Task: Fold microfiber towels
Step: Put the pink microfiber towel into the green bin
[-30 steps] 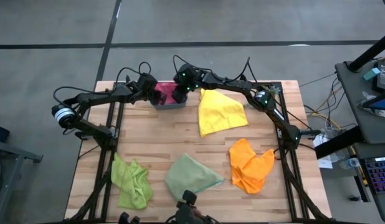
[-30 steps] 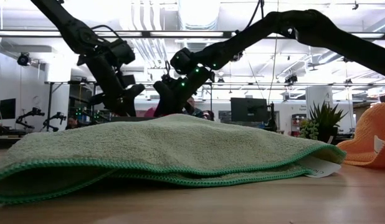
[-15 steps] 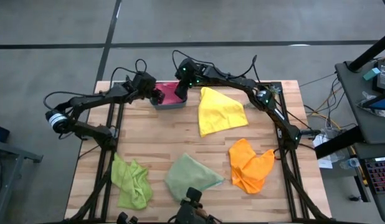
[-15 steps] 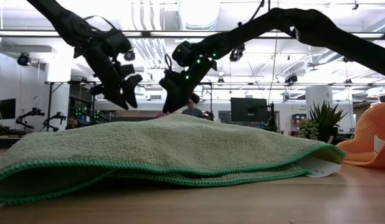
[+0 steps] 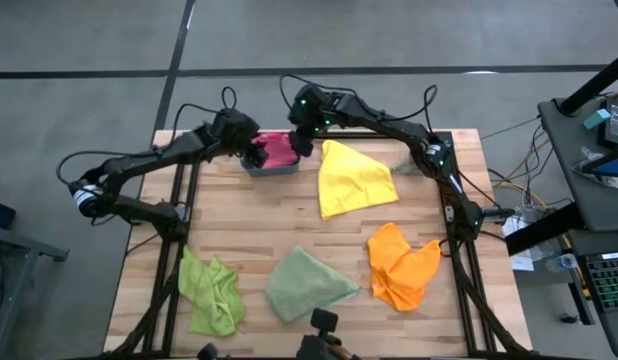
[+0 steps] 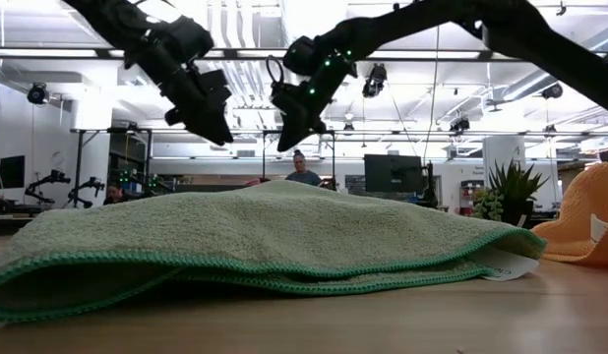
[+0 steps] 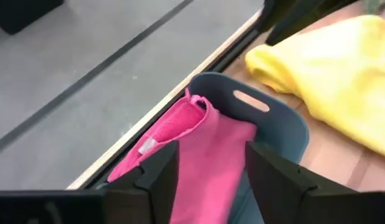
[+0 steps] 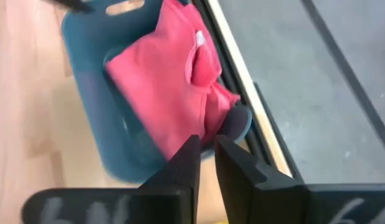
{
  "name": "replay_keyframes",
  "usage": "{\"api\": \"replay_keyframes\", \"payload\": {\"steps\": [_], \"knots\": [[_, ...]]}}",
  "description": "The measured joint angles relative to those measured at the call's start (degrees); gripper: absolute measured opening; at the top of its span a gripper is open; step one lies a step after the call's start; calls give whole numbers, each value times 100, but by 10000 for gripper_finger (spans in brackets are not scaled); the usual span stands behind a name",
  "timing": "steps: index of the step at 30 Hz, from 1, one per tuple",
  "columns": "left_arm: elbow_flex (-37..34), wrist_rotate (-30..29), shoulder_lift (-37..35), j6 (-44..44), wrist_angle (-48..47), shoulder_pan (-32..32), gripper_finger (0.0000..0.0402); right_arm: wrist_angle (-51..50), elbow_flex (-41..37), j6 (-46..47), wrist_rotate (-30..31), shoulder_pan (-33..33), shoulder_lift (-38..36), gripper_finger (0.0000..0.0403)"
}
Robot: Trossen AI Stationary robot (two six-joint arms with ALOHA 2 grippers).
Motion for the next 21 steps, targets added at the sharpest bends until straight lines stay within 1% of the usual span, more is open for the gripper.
{"api": "replay_keyframes", "payload": {"steps": [5, 10, 11, 16, 18, 21], "knots": [[373, -3, 331, 446, -350, -2, 95, -453, -42, -119, -8, -22, -65, 21], [492, 47, 843, 796, -308, -4, 19, -610, -127, -228, -34, -73, -70, 11], [519, 60, 970, 847, -295, -3, 10, -613, -155, -235, -44, -92, -72, 11], [710, 70, 1653, 1288, -297, 27, 4, -748, -223, -464, -101, -242, -72, 11], [829, 67, 1952, 1453, -294, 27, 1, -773, -254, -521, -353, -367, -74, 11], [1013, 67, 2329, 1604, -292, 41, 1, -735, -306, -659, -939, -569, -74, 11]]}}
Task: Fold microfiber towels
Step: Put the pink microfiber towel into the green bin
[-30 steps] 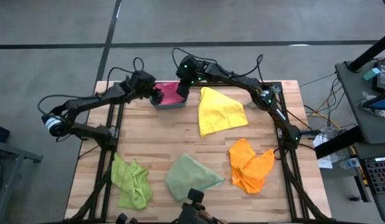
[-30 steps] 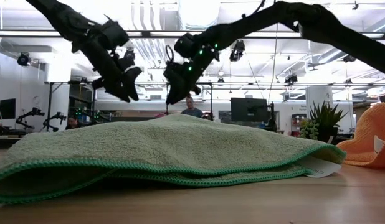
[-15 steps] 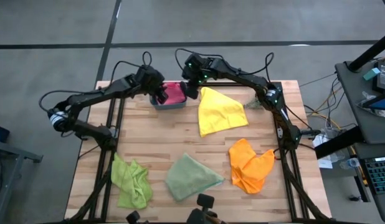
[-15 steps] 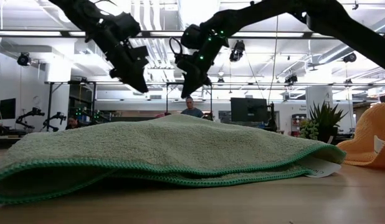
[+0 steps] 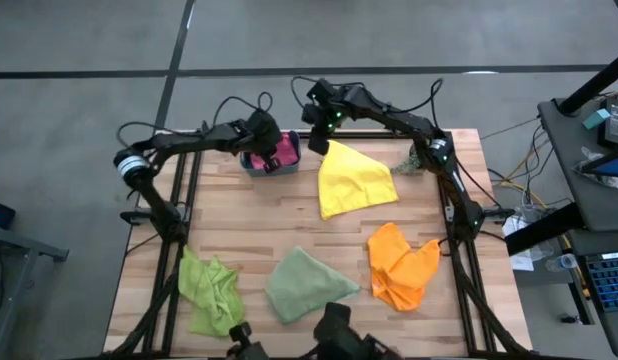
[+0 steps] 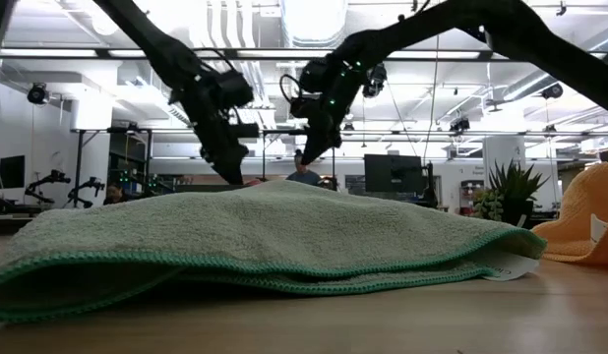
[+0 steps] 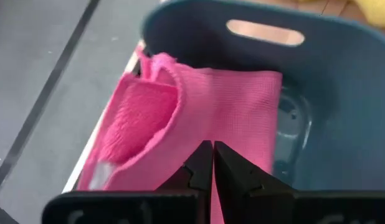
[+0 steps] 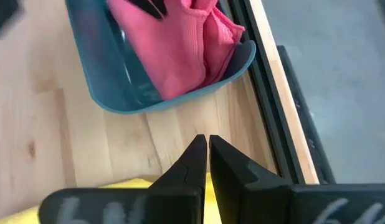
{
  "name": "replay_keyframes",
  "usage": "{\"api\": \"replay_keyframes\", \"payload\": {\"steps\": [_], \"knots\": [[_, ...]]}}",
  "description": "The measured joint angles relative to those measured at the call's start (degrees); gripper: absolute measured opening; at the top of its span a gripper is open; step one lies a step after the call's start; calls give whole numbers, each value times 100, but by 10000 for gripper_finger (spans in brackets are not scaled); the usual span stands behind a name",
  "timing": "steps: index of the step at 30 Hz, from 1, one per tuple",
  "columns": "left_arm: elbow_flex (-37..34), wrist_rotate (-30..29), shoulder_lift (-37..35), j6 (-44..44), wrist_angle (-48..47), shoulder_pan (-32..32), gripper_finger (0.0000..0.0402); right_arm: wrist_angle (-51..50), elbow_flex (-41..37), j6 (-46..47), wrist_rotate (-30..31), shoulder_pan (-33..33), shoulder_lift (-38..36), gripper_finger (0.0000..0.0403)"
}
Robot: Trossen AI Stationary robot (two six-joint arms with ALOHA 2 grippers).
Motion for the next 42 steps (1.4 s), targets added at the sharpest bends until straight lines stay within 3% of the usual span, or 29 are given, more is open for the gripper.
{"api": "replay_keyframes", "payload": {"steps": [3, 9, 24, 30, 42], "knots": [[149, -2, 243, 266, 7, 47, 1, 130, -104, -171, -313, -140, -4, 11], [275, -472, 579, 448, 166, 73, 0, 611, -402, -316, -333, -241, -4, 11], [174, -227, 769, 317, 160, 45, 0, 965, -448, -519, -347, -255, -4, 11], [215, 524, 748, 287, -193, 36, 0, 959, -448, -475, -342, -255, -4, 11], [232, 1258, 748, 784, -597, -10, 0, 954, -448, -471, -333, -253, -4, 11]]}}
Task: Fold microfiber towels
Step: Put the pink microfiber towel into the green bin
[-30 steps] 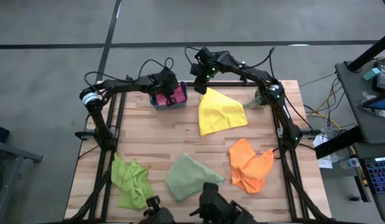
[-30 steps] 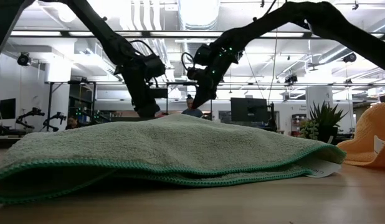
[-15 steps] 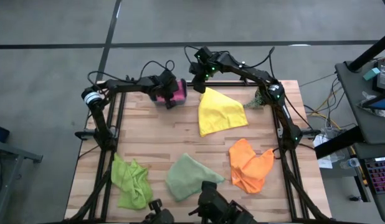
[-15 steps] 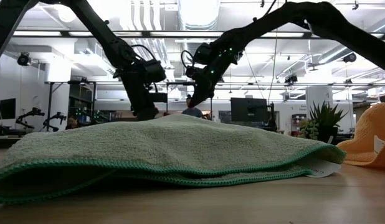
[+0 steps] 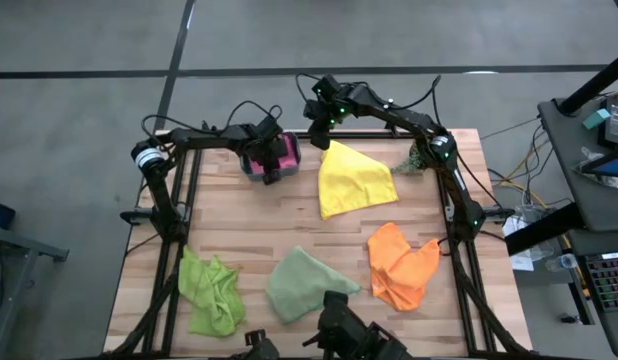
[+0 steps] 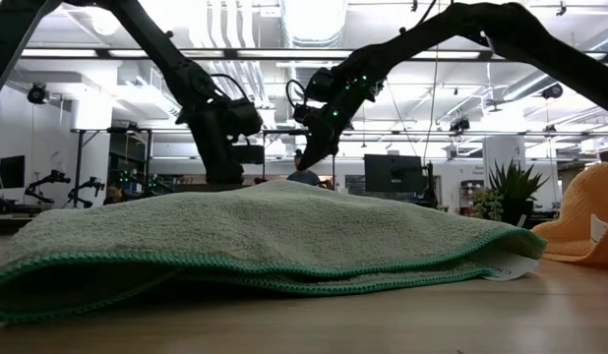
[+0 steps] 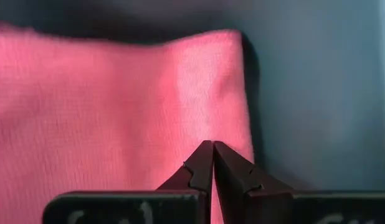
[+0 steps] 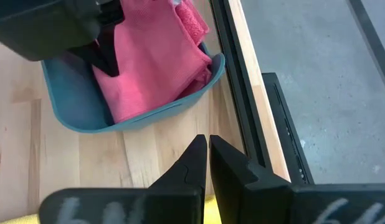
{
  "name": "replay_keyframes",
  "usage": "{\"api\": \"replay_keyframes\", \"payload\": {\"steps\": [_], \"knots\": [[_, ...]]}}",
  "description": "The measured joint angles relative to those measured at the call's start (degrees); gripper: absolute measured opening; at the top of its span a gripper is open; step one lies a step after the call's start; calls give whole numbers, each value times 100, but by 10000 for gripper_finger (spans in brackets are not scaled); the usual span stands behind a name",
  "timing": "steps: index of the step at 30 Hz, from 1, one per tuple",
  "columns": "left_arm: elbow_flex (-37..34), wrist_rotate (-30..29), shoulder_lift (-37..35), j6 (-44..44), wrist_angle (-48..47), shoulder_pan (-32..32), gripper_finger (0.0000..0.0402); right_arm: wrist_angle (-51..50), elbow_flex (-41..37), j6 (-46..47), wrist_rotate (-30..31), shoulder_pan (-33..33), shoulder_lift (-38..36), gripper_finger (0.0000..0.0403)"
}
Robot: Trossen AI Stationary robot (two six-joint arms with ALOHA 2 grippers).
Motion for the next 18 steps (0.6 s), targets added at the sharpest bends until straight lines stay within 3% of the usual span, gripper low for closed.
{"api": "replay_keyframes", "payload": {"steps": [7, 12, 18], "knots": [[133, -484, -177, 321, 190, 10, 0, 6, 0, 0, 1, 0, 0, 11], [23, -510, -94, 367, 749, 33, 0, 35, 0, 0, 0, 0, 0, 11], [-68, -505, 90, 278, 748, 33, 0, 93, -16, -2, -2, 0, 0, 11]]}}
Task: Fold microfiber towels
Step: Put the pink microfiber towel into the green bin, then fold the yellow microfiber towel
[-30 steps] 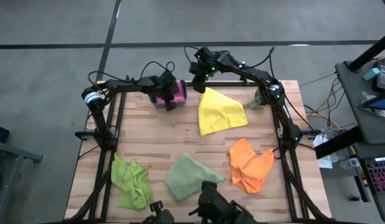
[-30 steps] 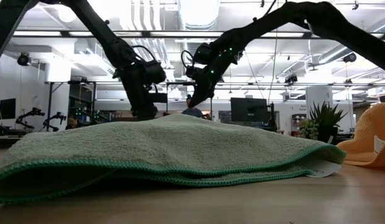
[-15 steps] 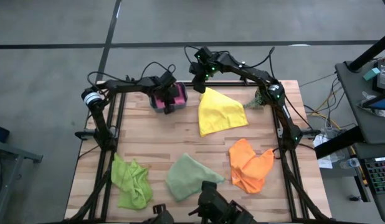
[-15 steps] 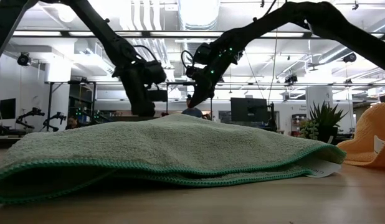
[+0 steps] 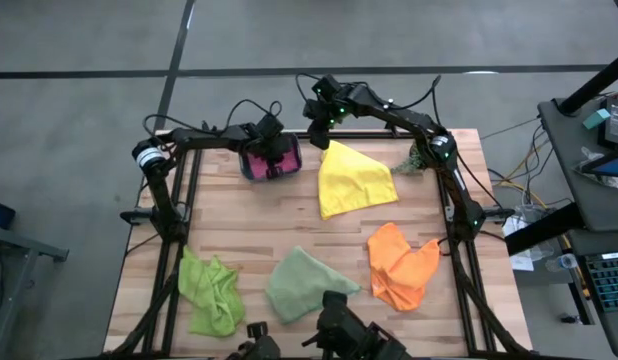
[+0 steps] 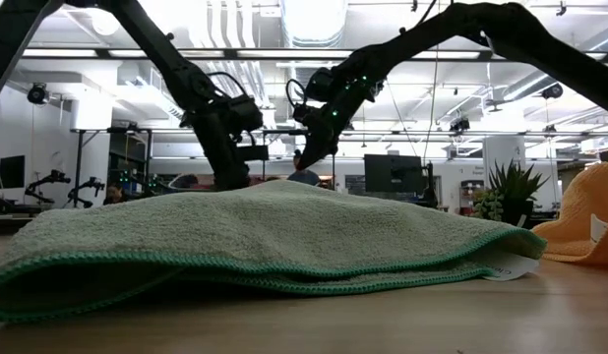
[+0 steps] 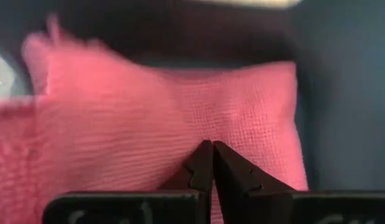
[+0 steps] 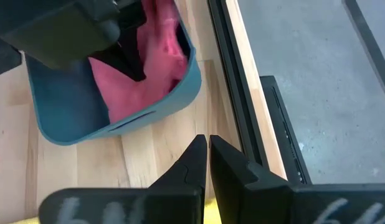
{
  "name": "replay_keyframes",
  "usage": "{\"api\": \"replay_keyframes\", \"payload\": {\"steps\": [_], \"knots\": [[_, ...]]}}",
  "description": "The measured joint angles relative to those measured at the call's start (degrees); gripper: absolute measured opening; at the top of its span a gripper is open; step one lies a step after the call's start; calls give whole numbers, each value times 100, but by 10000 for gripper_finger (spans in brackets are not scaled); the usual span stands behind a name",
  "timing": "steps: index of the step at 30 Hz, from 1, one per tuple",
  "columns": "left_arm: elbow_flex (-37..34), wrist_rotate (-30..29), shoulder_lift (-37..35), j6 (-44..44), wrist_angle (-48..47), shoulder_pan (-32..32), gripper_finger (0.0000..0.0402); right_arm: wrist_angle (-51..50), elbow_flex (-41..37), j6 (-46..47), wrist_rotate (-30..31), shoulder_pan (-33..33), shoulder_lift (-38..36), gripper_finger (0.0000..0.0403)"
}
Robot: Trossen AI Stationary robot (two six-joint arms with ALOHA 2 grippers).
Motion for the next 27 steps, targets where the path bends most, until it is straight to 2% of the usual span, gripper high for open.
{"api": "replay_keyframes", "payload": {"steps": [4, 11, 19, 25, 27], "knots": [[17, 80, 18, -12, -2, -4, 0, 21, -10, 2, 2, 0, 0, 11], [50, 748, -90, -16, -244, -7, 0, 21, -10, 2, 1, 0, 2, 11], [109, 766, -198, 16, -288, -4, 0, 17, -10, 4, 2, 0, 2, 11], [179, 644, -740, 35, -249, 28, 0, 58, -10, 7, -4, 0, 2, 11], [166, 644, -1043, 6, -251, 26, 0, 224, -41, 10, -194, 2, 2, 11]]}}
